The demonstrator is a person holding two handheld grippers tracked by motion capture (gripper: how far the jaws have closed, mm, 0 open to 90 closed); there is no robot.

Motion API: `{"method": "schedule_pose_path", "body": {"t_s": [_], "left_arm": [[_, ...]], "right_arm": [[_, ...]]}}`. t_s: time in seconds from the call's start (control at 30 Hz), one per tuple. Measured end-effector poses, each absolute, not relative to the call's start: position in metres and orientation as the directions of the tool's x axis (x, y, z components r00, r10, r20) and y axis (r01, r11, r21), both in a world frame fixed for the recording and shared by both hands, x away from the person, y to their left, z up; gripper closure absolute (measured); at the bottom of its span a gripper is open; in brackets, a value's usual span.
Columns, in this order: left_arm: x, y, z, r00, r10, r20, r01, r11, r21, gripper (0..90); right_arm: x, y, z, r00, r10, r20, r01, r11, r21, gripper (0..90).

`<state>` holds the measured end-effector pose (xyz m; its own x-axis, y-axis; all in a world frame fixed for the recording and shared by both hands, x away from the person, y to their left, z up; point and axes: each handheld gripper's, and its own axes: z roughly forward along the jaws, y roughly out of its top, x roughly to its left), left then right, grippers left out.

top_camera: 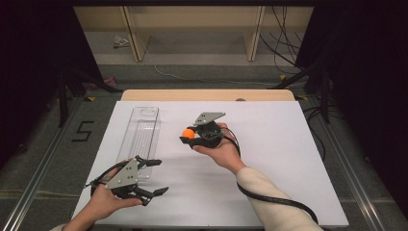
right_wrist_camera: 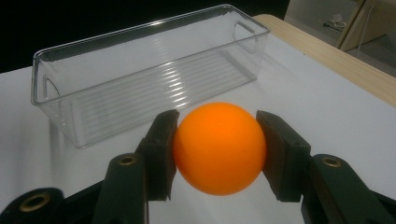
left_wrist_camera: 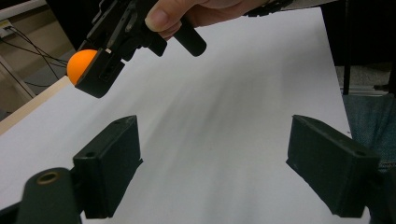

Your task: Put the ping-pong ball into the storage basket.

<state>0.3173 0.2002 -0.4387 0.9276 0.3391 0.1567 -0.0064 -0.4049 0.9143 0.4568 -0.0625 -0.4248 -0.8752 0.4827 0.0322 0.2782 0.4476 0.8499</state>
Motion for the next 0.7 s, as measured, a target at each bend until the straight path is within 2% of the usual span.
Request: {"method": "schedule_pose_path", "body": {"t_s": [0.7], "left_arm": [[0.317,0.200,-0.439,0.928,0.338,0.156,-0.005,-0.408,0.913,17.0]], "right_arm": [[0.460,-0.050,-0.424,-0.880,0.474,0.032,0.275,0.453,0.848,51.5]]}}
